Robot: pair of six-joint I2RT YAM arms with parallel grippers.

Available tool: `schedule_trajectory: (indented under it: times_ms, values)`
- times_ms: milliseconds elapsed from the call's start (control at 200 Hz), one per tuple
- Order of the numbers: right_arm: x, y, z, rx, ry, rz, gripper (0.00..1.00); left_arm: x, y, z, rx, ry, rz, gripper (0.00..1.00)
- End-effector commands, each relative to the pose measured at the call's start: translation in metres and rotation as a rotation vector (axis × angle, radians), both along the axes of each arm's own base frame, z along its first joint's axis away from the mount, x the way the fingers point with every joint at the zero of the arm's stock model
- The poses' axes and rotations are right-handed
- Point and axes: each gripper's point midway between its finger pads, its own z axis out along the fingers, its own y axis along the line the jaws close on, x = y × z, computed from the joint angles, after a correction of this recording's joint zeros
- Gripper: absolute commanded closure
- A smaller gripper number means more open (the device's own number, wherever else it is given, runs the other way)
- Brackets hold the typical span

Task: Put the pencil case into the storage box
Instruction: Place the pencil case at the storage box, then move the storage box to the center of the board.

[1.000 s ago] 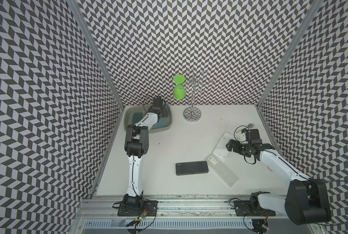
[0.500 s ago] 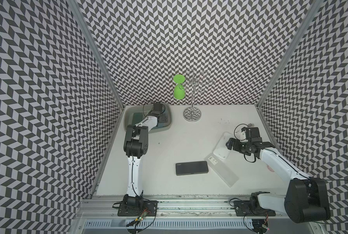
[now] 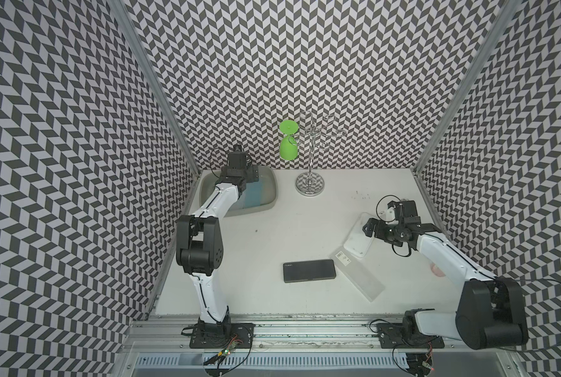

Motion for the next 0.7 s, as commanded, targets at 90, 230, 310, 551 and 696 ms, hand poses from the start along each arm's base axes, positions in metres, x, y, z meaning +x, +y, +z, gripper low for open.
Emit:
schedule_trajectory:
  times_ms: [90,230,310,551,696]
  values:
    - [0.057,0.041,0.027,0.053,-0.111,0.114,0.00,-0.030,0.083,-0.013,-0.018,0.026,0.208,0.00]
    - [0.088,0.096,0.030,0.073,-0.112,0.238,0.00,-0.045,0.125,-0.040,-0.056,0.087,0.295,0.00]
    - [0.106,0.131,0.035,0.101,-0.121,0.302,0.00,-0.049,0.139,-0.050,-0.088,0.088,0.309,0.00]
    - [0.151,0.229,0.044,0.195,-0.162,0.463,0.00,-0.043,0.150,-0.076,-0.139,0.128,0.287,0.00]
    - [0.167,0.282,0.047,0.247,-0.201,0.531,0.00,-0.039,0.152,-0.102,-0.199,0.168,0.277,0.01]
